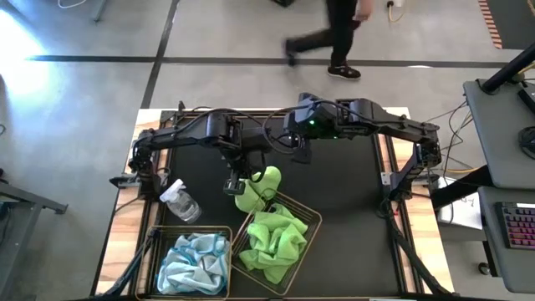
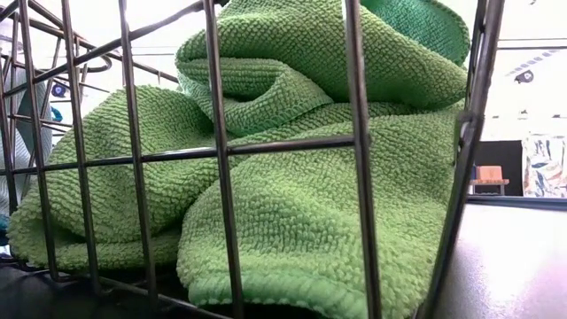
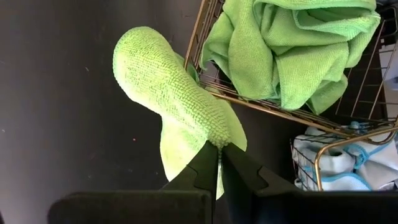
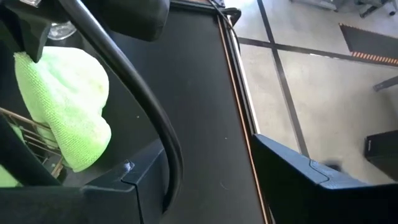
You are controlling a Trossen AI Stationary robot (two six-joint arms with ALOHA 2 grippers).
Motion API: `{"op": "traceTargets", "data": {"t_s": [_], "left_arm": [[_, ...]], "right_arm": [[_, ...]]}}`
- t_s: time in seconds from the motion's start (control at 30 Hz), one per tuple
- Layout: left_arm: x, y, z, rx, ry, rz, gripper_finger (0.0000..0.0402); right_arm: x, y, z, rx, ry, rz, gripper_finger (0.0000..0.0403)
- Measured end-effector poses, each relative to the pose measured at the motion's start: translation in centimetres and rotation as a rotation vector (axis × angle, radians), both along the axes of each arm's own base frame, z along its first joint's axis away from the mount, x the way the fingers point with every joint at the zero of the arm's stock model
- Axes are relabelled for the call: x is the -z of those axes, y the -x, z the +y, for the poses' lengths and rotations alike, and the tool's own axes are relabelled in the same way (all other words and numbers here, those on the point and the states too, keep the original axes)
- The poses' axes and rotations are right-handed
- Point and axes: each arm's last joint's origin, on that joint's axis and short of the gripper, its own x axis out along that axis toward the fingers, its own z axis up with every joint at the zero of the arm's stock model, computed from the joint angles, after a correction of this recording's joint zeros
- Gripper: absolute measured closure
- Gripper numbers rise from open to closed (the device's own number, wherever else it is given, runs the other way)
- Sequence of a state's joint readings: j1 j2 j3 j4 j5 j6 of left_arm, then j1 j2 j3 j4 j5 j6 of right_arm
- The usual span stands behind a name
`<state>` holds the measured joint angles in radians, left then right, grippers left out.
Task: Sort microfiber towel by color & place in baskets
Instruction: Put the green towel into the right wire basket
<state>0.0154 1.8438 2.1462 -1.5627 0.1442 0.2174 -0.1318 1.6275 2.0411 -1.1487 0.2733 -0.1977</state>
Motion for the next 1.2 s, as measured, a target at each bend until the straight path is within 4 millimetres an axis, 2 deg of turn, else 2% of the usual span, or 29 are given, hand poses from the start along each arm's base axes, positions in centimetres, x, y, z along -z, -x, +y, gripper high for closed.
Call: {"op": "traceTargets", "data": {"t_s": [0.27, 0.4, 0.67, 0.83, 0.97, 1.07, 1.2], "left_arm": [[-0.2, 0.3, 0.5, 0.095, -0.036, -0.014, 0.0401], [1.3, -0.6, 1.8, 0.130, -0.050, 0.023, 0.0401], [3.4, -0.8, 3.9, 0.081, -0.039, 0.076, 0.0401], [4.6, -1.0, 4.5, 0.083, -0.041, 0.089, 0.0401], [5.2, -1.0, 4.8, 0.076, -0.035, 0.114, 0.0401], [5.4, -0.7, 4.8, 0.073, -0.029, 0.146, 0.0401], [5.1, -0.2, 4.7, 0.052, -0.019, 0.166, 0.0401]], "right_arm": [[-0.5, 0.4, 0.2, -0.017, -0.048, -0.033, 0.0188], [-0.1, 0.7, 0.1, -0.031, -0.068, 0.014, 0.0188], [-0.6, 1.0, -0.3, -0.044, -0.039, -0.007, 0.0188], [-1.2, 0.7, -1.2, -0.030, -0.028, -0.083, 0.0188], [-1.1, 1.0, -2.1, -0.002, -0.029, -0.072, 0.0188], [-1.0, 1.8, -2.9, 0.049, -0.013, -0.029, 0.0188], [-1.2, 3.4, -4.5, 0.211, 0.089, 0.045, 0.0188]]}}
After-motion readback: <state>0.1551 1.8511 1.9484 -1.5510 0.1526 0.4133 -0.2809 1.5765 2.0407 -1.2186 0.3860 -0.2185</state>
